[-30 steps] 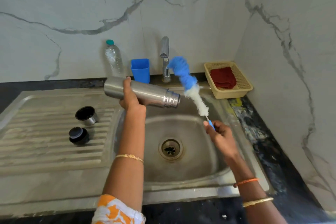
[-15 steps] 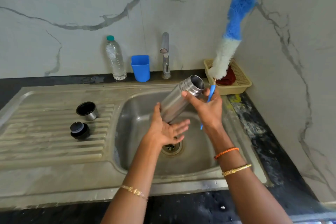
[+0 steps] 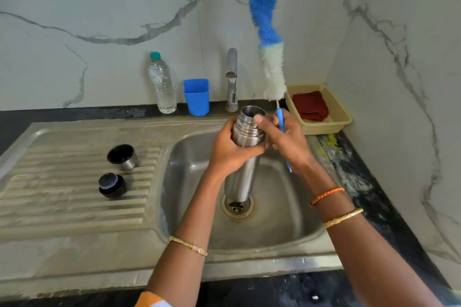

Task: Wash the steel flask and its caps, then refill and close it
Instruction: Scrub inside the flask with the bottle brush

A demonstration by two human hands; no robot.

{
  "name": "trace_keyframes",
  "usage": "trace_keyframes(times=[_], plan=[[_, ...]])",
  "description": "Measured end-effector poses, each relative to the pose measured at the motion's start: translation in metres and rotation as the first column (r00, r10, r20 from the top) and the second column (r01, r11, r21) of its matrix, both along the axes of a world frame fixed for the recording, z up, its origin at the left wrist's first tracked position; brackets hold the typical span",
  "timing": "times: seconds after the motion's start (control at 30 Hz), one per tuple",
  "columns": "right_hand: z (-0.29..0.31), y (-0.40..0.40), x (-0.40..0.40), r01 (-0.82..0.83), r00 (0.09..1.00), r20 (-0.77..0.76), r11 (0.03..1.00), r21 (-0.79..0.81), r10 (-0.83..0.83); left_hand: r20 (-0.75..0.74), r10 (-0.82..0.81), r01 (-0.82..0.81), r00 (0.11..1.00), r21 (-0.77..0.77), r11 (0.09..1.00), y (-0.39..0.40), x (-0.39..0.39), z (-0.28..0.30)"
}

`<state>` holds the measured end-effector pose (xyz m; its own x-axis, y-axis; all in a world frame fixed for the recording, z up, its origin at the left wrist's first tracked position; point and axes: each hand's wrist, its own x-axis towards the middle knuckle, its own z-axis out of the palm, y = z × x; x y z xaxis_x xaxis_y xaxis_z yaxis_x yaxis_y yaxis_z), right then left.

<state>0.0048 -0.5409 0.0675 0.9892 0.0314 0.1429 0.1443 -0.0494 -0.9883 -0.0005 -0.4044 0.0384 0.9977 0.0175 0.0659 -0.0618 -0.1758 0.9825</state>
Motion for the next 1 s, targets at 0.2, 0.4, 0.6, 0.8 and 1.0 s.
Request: trace_keyframes(times=[0.2, 0.4, 0.6, 0.8, 1.0], plan=[[-0.017, -0.023, -0.030, 0.222, 0.972, 0.141, 0.937, -0.271, -0.190, -0.064, 0.143, -0.154, 0.988, -0.247, 0.957, 0.009, 0.016, 0.007], [-0.041, -0.034, -0.049, 0.159, 0.969, 0.232, 0.934, -0.321, -0.085, -0.088, 0.132, -0.156, 0.987, -0.392, 0.907, 0.015, 0.015, 0.007], [-0.041, -0.067, -0.042, 0.101, 0.966, 0.258, 0.934, -0.344, -0.009, -0.050, 0.109, -0.119, 0.993, -0.314, 0.942, 0.024, 0.003, 0.006], [-0.014, -0.055, -0.036, 0.184, 0.884, 0.465, 0.874, -0.449, 0.053, 0.075, 0.195, -0.187, 0.978, -0.099, 0.977, 0.021, 0.001, 0.014], [0.002, -0.039, -0.037, 0.259, 0.870, 0.489, 0.788, -0.558, 0.061, 0.048, 0.170, -0.174, 0.984, 0.089, 0.981, 0.006, -0.008, 0.015]])
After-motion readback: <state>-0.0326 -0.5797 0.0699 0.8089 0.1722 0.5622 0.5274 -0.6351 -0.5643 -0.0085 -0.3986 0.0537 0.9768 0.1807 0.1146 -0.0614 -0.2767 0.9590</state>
